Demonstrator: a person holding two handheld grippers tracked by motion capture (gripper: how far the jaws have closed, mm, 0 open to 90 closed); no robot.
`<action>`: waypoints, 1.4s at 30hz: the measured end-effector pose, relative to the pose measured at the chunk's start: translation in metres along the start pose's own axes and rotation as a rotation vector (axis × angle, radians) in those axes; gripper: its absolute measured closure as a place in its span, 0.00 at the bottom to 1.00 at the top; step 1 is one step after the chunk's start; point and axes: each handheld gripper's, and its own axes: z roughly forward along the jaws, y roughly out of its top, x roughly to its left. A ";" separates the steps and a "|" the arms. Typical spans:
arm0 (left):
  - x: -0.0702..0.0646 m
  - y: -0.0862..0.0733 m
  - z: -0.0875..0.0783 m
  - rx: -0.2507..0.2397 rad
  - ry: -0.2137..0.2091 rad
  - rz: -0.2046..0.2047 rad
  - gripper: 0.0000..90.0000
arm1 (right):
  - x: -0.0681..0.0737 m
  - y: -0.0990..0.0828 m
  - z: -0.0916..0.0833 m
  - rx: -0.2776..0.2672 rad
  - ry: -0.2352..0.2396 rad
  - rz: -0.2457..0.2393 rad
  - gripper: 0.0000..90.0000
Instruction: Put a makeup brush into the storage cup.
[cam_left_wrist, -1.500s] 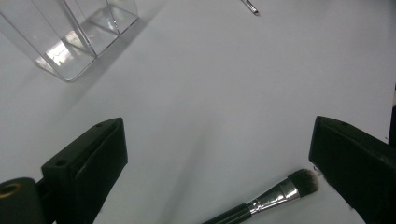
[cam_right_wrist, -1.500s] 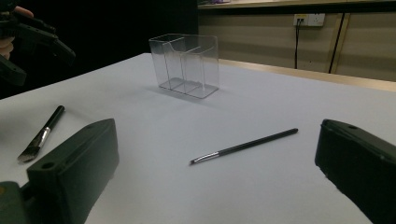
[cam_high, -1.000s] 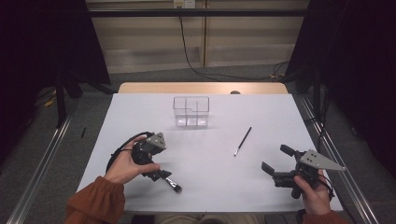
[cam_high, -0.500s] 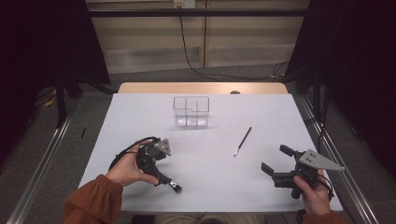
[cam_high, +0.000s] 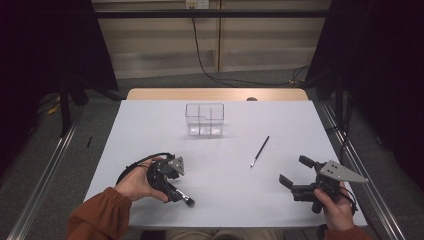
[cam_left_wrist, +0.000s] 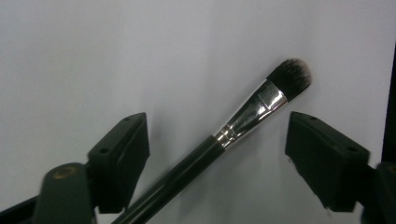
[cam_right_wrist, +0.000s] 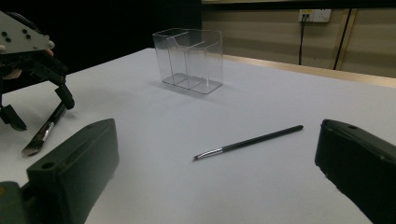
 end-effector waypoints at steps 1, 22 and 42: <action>0.000 0.000 0.001 0.004 0.003 0.004 0.26 | 0.000 0.000 0.000 0.000 0.000 0.000 0.00; 0.000 0.004 0.008 0.068 0.018 0.043 0.54 | 0.000 0.000 0.000 0.003 0.002 -0.005 0.00; -0.003 0.005 0.007 0.078 0.018 -0.018 0.86 | 0.000 0.000 0.000 0.008 0.000 -0.012 0.00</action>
